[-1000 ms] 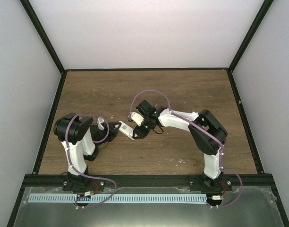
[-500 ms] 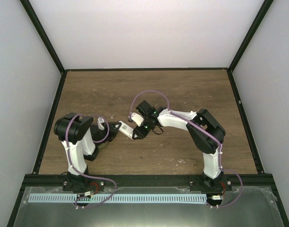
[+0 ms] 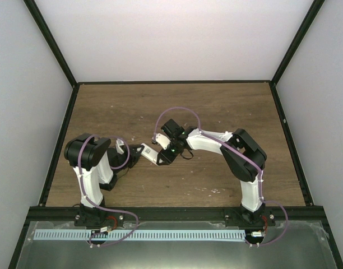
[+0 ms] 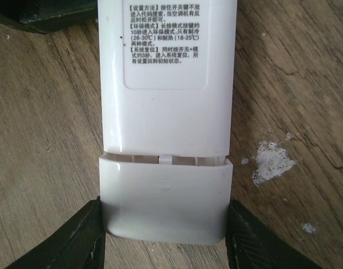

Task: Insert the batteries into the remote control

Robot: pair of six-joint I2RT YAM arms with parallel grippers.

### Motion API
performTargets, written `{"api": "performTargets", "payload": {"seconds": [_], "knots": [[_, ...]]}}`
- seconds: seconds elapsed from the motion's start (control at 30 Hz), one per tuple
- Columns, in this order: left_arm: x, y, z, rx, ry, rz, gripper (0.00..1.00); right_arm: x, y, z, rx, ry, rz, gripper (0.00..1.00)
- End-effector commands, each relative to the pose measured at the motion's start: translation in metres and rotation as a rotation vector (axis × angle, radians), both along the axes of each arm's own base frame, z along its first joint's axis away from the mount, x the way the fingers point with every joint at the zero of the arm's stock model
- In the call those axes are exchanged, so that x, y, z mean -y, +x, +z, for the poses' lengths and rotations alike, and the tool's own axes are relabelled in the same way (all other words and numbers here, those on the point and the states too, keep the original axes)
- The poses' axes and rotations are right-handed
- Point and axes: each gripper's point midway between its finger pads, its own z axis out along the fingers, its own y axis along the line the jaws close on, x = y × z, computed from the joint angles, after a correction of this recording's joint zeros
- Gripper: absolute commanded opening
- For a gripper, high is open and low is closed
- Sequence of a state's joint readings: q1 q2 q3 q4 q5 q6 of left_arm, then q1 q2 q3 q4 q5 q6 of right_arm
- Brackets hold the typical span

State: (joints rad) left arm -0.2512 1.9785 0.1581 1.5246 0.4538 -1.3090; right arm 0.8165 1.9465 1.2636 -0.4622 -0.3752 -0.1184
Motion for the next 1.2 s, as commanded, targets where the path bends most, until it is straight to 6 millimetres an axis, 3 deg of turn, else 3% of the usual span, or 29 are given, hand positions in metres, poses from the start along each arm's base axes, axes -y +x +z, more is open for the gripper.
{"api": "performTargets", "payload": {"seconds": [0.0, 0.83, 1.17], "knots": [[0.002, 0.002, 0.008, 0.077, 0.022, -0.015, 0.0, -0.006, 0.003, 0.003, -0.003, 0.012, 0.002, 0.4], [0.003, 0.003, 0.007, 0.075, 0.02, -0.021, 0.0, -0.012, 0.007, 0.022, 0.024, 0.051, -0.004, 0.58], [0.003, 0.003, 0.006, 0.074, 0.02, -0.02, 0.0, -0.013, 0.015, 0.037, 0.075, 0.071, -0.025, 0.71]]}}
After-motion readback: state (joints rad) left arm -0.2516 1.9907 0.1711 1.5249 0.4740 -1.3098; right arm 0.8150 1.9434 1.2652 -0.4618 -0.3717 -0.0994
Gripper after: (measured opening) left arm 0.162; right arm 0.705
